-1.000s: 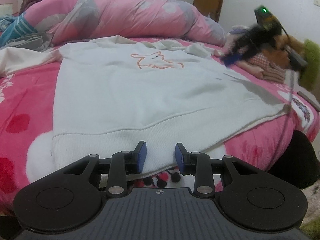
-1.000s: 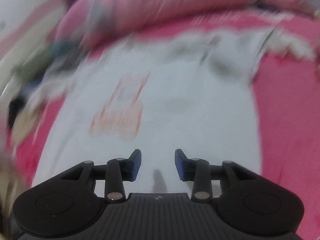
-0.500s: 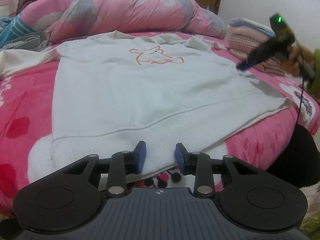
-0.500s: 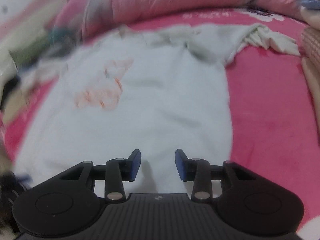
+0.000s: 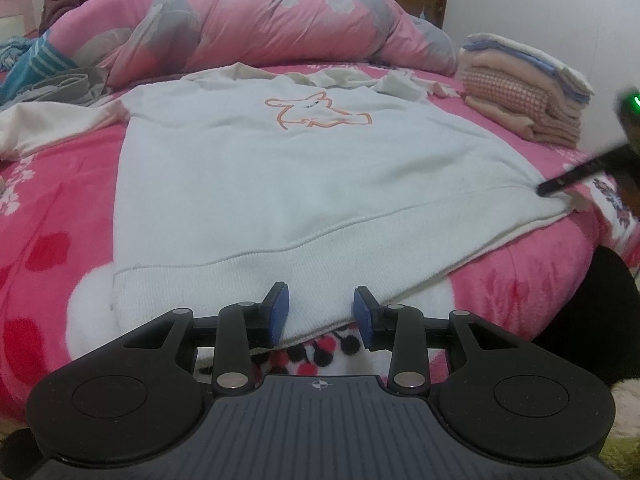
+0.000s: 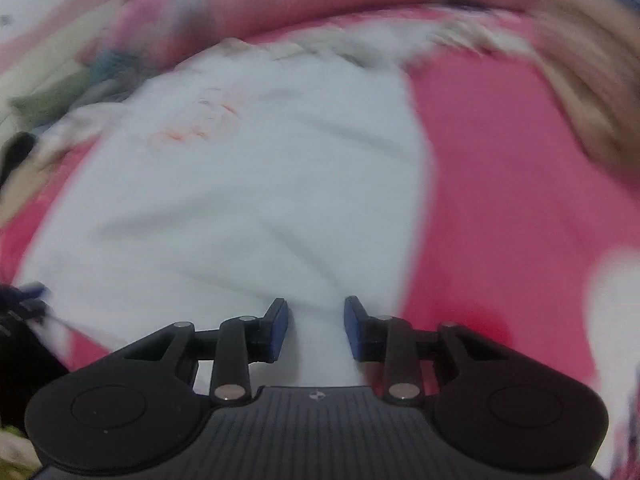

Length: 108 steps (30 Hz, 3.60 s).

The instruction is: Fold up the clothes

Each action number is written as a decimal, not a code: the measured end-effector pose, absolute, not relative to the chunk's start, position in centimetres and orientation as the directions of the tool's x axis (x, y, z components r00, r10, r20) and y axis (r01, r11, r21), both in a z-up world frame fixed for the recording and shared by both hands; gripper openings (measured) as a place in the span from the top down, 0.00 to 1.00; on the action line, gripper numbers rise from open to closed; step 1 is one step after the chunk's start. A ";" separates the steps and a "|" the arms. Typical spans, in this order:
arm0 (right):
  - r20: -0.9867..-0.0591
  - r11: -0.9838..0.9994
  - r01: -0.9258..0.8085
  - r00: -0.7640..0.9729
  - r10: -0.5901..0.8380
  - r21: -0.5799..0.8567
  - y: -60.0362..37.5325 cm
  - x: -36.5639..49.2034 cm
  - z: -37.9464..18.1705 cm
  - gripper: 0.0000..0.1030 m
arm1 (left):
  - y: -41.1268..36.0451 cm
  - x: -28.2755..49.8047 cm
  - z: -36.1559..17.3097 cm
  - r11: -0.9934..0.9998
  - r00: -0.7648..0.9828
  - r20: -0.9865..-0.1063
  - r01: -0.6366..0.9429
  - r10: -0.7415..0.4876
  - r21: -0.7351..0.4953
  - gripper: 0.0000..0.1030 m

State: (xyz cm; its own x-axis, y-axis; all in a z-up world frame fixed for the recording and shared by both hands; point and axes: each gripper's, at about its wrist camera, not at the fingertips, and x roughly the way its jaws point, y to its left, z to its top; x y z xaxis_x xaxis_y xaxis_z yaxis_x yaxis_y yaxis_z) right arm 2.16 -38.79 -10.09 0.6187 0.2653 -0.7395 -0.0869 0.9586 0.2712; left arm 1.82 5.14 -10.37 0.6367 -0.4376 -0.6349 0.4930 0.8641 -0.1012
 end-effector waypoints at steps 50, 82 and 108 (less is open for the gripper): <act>-0.661 0.948 -0.291 0.739 0.135 -0.132 -26.2 35.3 -8.1 0.77 | 1.9 28.9 -9.2 0.977 0.815 -0.544 0.204 -0.201 -0.054 0.59; -0.674 0.898 -0.324 0.594 0.438 0.298 -13.9 52.7 -9.8 0.77 | 9.6 28.9 -11.5 0.938 0.863 -0.477 -0.008 -0.168 -0.345 0.59; -0.718 0.590 -0.768 0.264 0.644 0.247 5.9 54.4 -11.0 0.38 | 11.8 28.9 -12.4 0.902 0.840 -0.540 -0.192 -0.052 -0.386 0.59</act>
